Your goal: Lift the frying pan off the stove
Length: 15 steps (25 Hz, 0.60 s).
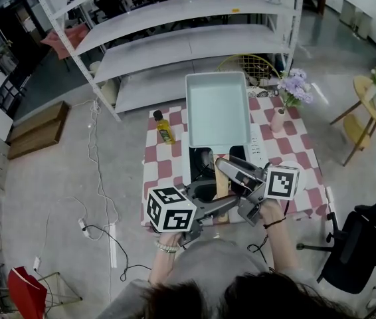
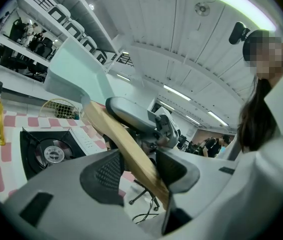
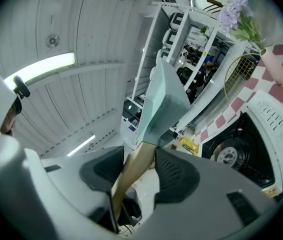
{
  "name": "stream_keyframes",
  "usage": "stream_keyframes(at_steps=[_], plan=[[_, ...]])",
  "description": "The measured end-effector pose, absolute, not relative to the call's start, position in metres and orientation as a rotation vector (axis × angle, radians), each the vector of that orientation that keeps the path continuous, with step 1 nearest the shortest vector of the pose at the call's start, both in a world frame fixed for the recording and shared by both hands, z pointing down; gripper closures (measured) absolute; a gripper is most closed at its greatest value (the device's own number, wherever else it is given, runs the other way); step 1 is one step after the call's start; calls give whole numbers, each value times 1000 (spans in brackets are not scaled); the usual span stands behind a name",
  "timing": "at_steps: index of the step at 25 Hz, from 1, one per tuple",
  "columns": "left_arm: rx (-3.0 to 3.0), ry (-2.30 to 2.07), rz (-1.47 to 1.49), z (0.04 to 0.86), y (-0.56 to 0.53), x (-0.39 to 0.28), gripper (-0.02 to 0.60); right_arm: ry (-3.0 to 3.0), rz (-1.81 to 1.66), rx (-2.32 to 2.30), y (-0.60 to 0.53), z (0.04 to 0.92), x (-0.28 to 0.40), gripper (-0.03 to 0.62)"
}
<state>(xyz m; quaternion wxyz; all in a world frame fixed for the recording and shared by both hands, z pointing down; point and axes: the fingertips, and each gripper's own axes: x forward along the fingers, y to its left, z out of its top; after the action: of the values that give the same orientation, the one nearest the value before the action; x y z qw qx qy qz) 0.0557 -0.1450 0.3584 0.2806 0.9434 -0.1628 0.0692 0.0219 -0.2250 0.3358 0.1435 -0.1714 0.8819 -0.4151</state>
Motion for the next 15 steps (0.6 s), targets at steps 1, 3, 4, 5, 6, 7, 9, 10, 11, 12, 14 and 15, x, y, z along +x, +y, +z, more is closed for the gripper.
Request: stream_keyframes(at_steps=[1, 3, 4, 5, 6, 7, 9, 10, 11, 12, 14, 15], plan=[[2533, -436, 187, 357, -144, 56, 377, 2551, -1187, -503, -225, 335, 23, 385], [2546, -433, 188, 354, -144, 56, 377, 2539, -1182, -484, -223, 329, 22, 385], [2553, -431, 187, 352, -143, 56, 377, 2525, -1181, -467, -222, 325, 21, 385], [2559, -428, 185, 350, -143, 56, 377, 2513, -1181, -453, -221, 321, 20, 385], [2564, -426, 183, 349, -143, 57, 377, 2506, -1179, -448, -220, 318, 20, 385], [2569, -425, 183, 347, -143, 57, 377, 2503, -1175, -447, -220, 316, 21, 385], [2578, -424, 187, 343, -142, 58, 377, 2503, -1164, -446, -219, 312, 22, 385], [2583, -424, 189, 341, -142, 58, 377, 2504, -1158, -446, -219, 310, 22, 385], [2588, -423, 189, 340, -142, 58, 377, 2505, -1151, -446, -218, 307, 23, 385], [2593, -421, 189, 338, -142, 58, 377, 2505, -1145, -446, -218, 305, 23, 385], [2602, -418, 187, 336, -141, 60, 377, 2509, -1131, -454, -218, 303, 26, 385], [2607, -416, 187, 334, -141, 61, 377, 2516, -1121, -466, -219, 303, 28, 385]])
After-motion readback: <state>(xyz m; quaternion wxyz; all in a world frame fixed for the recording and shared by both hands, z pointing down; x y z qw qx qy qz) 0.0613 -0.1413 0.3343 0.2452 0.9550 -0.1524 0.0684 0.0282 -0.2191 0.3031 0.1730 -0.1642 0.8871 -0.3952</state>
